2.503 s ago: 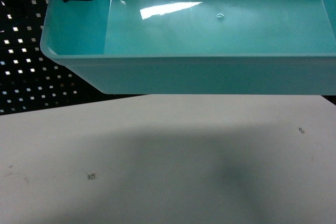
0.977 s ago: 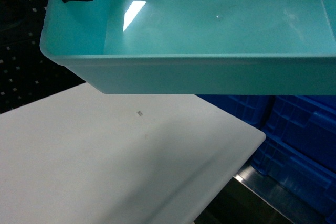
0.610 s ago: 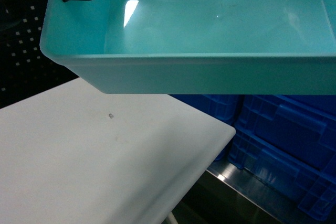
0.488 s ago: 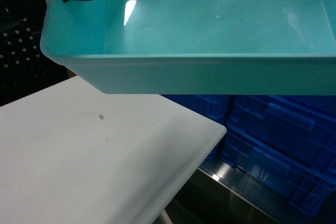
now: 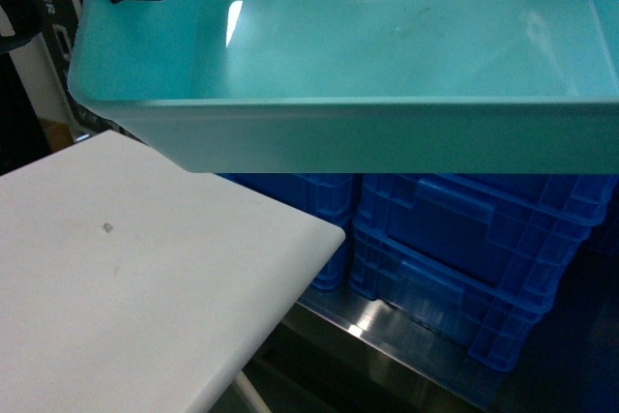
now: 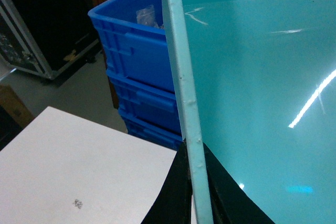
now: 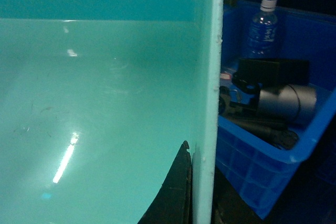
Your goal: Stack blue boxes stably on right
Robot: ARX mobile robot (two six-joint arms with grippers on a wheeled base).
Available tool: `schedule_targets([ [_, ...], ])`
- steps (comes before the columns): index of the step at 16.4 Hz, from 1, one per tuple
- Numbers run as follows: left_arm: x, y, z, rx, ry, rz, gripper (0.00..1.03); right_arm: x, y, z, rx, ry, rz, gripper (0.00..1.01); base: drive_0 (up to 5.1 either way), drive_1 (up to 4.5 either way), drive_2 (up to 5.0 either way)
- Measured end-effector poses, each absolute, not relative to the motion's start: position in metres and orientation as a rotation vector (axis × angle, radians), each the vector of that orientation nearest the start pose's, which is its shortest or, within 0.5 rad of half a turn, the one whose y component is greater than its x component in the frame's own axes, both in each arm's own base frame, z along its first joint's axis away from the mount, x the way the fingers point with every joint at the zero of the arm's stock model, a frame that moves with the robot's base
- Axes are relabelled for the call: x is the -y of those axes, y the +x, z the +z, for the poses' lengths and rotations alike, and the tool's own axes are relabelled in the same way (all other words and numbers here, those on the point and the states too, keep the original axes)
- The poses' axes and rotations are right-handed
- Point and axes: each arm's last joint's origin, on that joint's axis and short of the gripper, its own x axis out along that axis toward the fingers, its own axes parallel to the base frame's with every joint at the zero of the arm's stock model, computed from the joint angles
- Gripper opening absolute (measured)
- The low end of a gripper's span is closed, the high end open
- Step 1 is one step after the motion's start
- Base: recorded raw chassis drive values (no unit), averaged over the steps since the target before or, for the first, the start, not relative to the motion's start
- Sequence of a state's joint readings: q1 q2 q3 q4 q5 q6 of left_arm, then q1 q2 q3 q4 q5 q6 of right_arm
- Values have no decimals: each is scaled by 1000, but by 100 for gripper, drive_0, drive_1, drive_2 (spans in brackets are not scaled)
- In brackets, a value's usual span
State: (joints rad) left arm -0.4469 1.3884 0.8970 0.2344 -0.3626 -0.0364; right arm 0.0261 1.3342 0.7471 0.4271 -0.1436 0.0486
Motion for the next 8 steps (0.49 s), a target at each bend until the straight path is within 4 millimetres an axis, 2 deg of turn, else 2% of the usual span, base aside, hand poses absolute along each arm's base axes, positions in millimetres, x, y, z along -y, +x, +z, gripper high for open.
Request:
schedule_targets([
  [8, 124, 282, 276, -238, 65, -81, 2, -12, 290, 258, -172, 58, 161, 2, 295, -384, -384],
])
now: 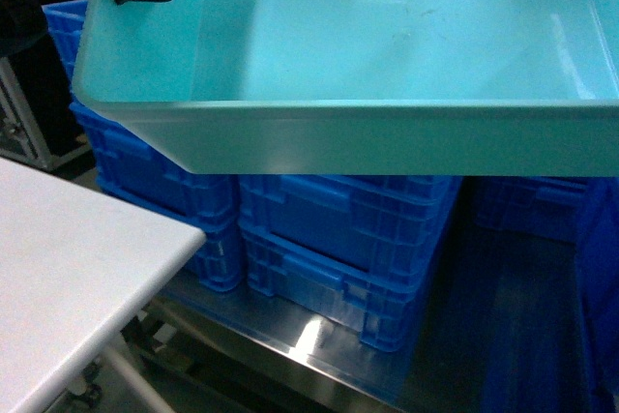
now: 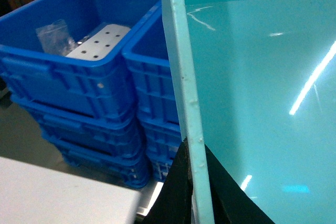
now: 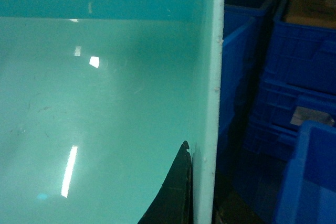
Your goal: Stack blue boxes stably on right
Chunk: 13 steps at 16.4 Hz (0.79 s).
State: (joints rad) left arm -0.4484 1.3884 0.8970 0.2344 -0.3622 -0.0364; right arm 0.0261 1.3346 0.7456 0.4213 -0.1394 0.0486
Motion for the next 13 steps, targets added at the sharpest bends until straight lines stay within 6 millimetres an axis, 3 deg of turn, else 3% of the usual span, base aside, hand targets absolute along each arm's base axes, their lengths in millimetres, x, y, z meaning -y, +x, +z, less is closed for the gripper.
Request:
schedule_targets([
  [13, 124, 282, 276, -237, 66, -81, 2, -12, 290, 258, -171, 58, 161, 2, 303, -376, -376],
])
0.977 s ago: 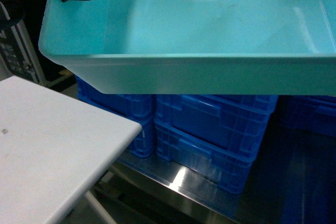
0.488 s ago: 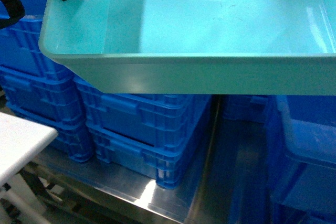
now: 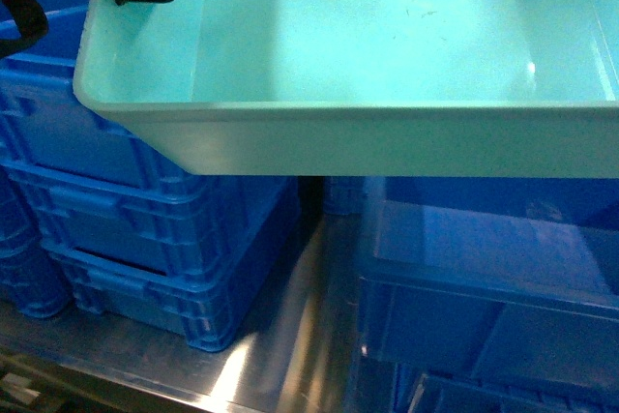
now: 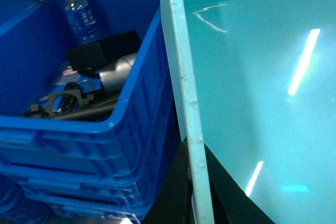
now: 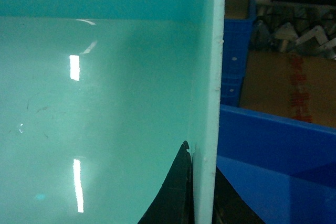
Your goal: Stack blue boxes stably on right
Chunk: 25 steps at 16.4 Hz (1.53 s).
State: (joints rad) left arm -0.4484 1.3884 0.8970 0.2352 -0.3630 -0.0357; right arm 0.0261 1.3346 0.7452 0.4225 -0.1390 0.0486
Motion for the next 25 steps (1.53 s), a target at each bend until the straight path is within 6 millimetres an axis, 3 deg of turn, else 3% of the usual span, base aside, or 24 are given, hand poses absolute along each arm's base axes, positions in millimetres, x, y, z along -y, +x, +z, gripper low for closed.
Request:
schedule_targets([
  [6, 125, 282, 277, -236, 68, -83, 2, -12, 290, 258, -170, 58, 160, 2, 299, -372, -372],
  [17, 126, 282, 277, -234, 68, -86, 2, -10, 290, 258, -173, 59, 152, 2, -23, -23, -23],
  [25, 126, 282, 276, -237, 72, -86, 2, -10, 290, 257, -176, 59, 156, 2, 2, 344, -341],
])
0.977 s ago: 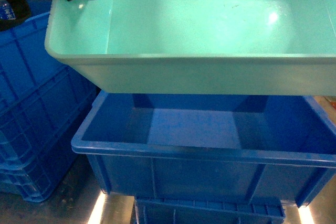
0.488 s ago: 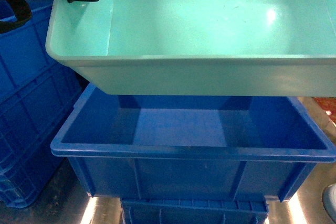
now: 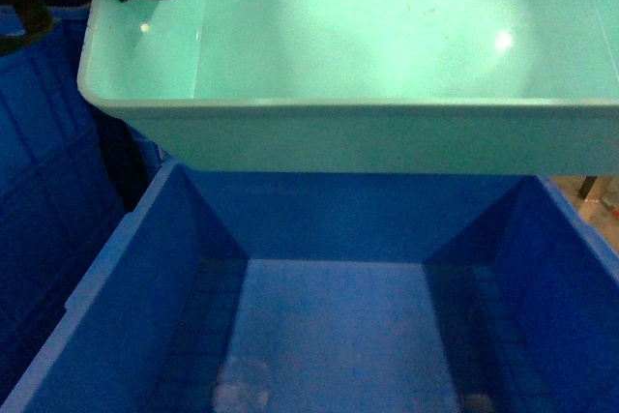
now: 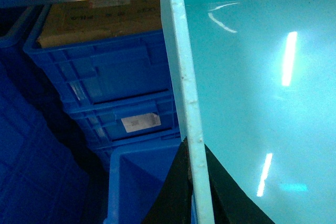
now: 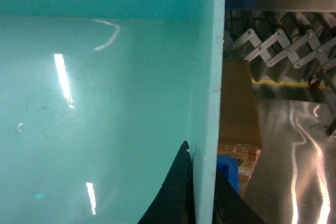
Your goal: Stack blue boxes stably on right
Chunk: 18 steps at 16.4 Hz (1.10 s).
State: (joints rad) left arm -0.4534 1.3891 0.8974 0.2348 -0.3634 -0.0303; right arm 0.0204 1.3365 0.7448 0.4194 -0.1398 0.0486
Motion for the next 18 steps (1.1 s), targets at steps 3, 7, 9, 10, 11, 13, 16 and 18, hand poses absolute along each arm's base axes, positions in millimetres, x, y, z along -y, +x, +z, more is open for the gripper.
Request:
schedule_targets([
  [3, 126, 282, 275, -241, 74, -86, 2, -10, 290, 256, -181, 59, 155, 2, 0, 0, 0],
  [7, 126, 282, 276, -237, 72, -86, 2, -10, 291, 256, -177, 59, 156, 2, 0, 0, 0],
  [9, 126, 282, 276, -236, 72, -86, 2, -10, 291, 257, -174, 59, 156, 2, 0, 0, 0],
  [10, 126, 282, 276, -238, 73, -86, 2, -10, 291, 257, -174, 59, 156, 2, 0, 0, 0],
  [11, 126, 282, 276, -239, 73, -86, 2, -10, 291, 257, -175, 59, 156, 2, 0, 0, 0],
  [13, 126, 282, 276, -238, 73, -86, 2, -10, 291, 256, -177, 59, 156, 2, 0, 0, 0],
  [16, 126, 282, 276, -237, 72, -86, 2, -10, 291, 256, -176, 59, 156, 2, 0, 0, 0],
  [18, 126, 282, 276, -237, 73, -85, 2, -10, 291, 256, -176, 59, 156, 2, 0, 0, 0],
])
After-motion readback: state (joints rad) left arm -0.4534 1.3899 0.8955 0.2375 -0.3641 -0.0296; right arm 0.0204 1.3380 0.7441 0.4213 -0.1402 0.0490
